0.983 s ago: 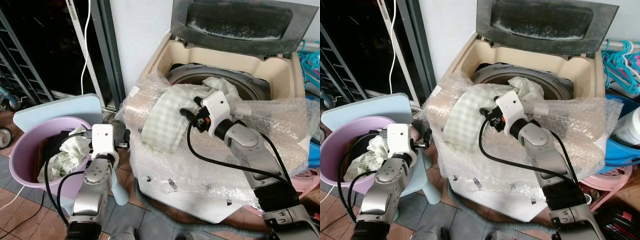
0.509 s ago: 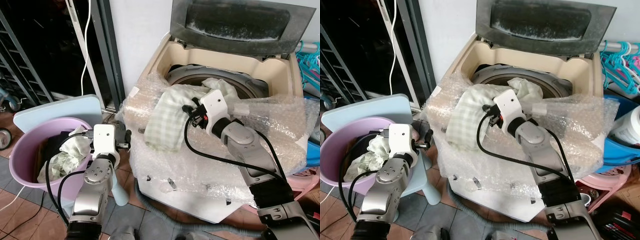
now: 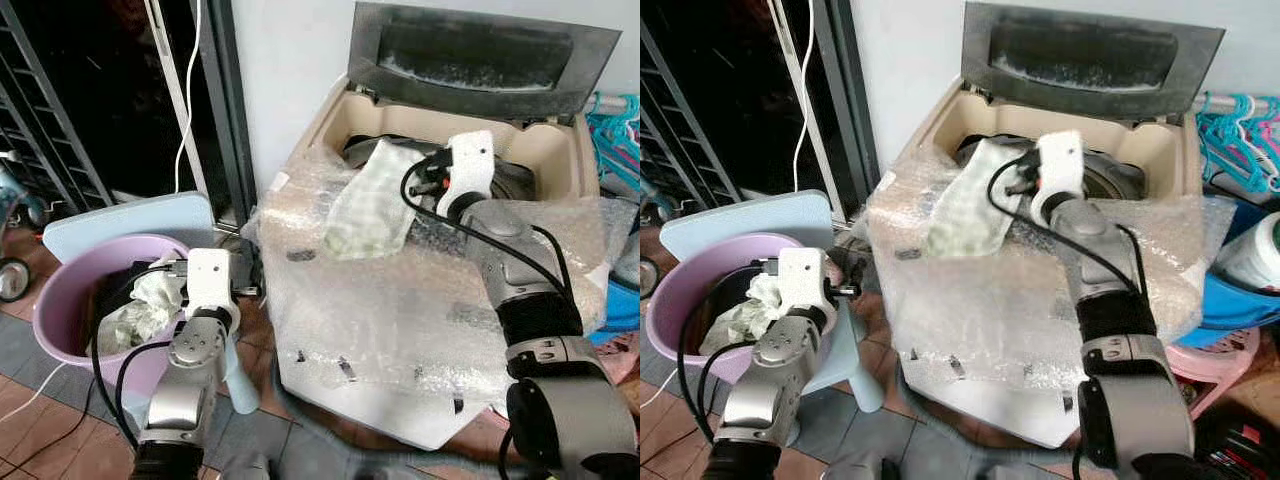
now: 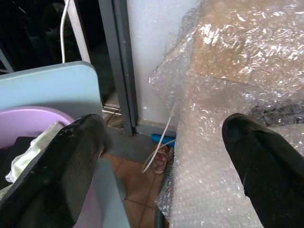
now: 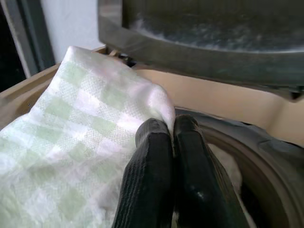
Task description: Clothes washing
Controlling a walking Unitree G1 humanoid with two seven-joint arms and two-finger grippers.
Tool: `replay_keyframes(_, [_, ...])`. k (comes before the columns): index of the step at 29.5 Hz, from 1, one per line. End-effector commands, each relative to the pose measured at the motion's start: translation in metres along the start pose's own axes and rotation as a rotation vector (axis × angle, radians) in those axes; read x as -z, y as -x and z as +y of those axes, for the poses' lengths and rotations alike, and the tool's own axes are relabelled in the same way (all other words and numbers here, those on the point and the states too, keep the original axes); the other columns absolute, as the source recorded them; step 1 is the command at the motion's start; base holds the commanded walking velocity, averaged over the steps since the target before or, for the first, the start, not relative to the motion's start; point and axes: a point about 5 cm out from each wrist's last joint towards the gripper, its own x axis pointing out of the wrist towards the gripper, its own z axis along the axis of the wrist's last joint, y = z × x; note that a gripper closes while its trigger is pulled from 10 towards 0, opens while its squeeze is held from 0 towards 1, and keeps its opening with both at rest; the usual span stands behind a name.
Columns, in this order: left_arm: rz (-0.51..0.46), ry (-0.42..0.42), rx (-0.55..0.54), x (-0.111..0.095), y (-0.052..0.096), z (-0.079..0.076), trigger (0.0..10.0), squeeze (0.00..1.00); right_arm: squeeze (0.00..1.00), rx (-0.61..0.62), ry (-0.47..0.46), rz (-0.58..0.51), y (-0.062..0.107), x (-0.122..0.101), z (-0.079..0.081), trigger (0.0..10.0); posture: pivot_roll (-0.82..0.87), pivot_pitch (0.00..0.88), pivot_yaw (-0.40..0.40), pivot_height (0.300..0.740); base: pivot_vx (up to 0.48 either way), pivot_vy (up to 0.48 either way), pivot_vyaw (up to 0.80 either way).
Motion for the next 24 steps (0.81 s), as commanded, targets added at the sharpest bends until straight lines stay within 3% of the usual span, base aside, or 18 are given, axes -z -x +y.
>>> replay_keyframes(1, [0.003,-0.005,0.003,-0.001,-0.001,-0.003,10.0,0.00,0.00,0.045,-0.029,-0.114,-0.003,-0.023,-0.005,0.0,-0.06,0.000,0.012,0.740,0.000,0.000,0.00])
replay_keyframes(2, [0.003,-0.005,0.003,-0.001,-0.001,-0.003,10.0,0.00,0.00,0.031,-0.014,-0.187,-0.002,-0.034,-0.002,2.4,-0.06,0.000,0.013,0.740,0.000,0.000,0.00])
replay_keyframes(3, [0.003,-0.005,0.003,-0.001,-0.001,-0.003,10.0,0.00,0.00,0.031,-0.014,-0.187,-0.002,-0.034,-0.002,2.4,-0.06,0.000,0.013,0.740,0.000,0.000,0.00])
replay_keyframes(4, [0.003,-0.004,0.003,-0.001,-0.001,-0.003,10.0,0.00,0.00,0.001,0.027,-0.211,-0.001,-0.038,0.003,10.0,-0.06,0.000,0.014,0.740,0.000,0.000,0.00])
replay_keyframes(5, [0.003,-0.004,0.003,-0.001,-0.001,-0.003,10.0,0.00,0.00,0.001,0.027,-0.211,-0.001,-0.038,0.003,10.0,-0.06,0.000,0.014,0.740,0.000,0.000,0.00])
replay_keyframes(6, [0.004,-0.003,0.003,-0.001,-0.001,-0.003,10.0,0.00,0.44,-0.036,0.035,-0.220,0.001,-0.037,0.009,10.0,-0.06,0.000,0.015,0.740,0.000,0.000,0.00])
replay_keyframes(7, [0.004,-0.003,0.003,-0.001,-0.001,-0.003,10.0,0.00,0.44,-0.036,0.035,-0.220,0.001,-0.037,0.009,10.0,-0.06,0.000,0.015,0.740,0.000,0.000,0.00])
replay_keyframes(8, [0.005,-0.003,0.004,-0.001,-0.001,-0.003,10.0,0.00,1.00,-0.045,0.075,-0.226,0.002,-0.035,0.011,10.0,-0.06,0.000,0.017,0.740,0.000,0.000,0.00])
replay_keyframes(15, [-0.003,-0.006,-0.004,-0.002,-0.001,-0.002,10.0,0.00,1.00,0.060,0.202,-0.467,0.018,-0.060,0.006,10.0,-0.06,0.000,0.022,0.740,0.000,0.000,0.00])
replay_keyframes(19, [-0.007,-0.008,-0.020,-0.004,-0.003,-0.003,10.0,0.00,1.00,0.060,0.205,-0.464,0.021,-0.057,0.006,10.0,-0.07,0.000,0.024,0.740,0.000,0.000,0.00])
replay_keyframes(24, [-0.003,0.009,-0.052,-0.005,-0.003,-0.001,10.0,0.00,1.00,-0.049,0.146,-0.421,0.032,-0.037,0.017,10.0,-0.06,0.000,0.021,0.740,0.000,0.005,0.00])
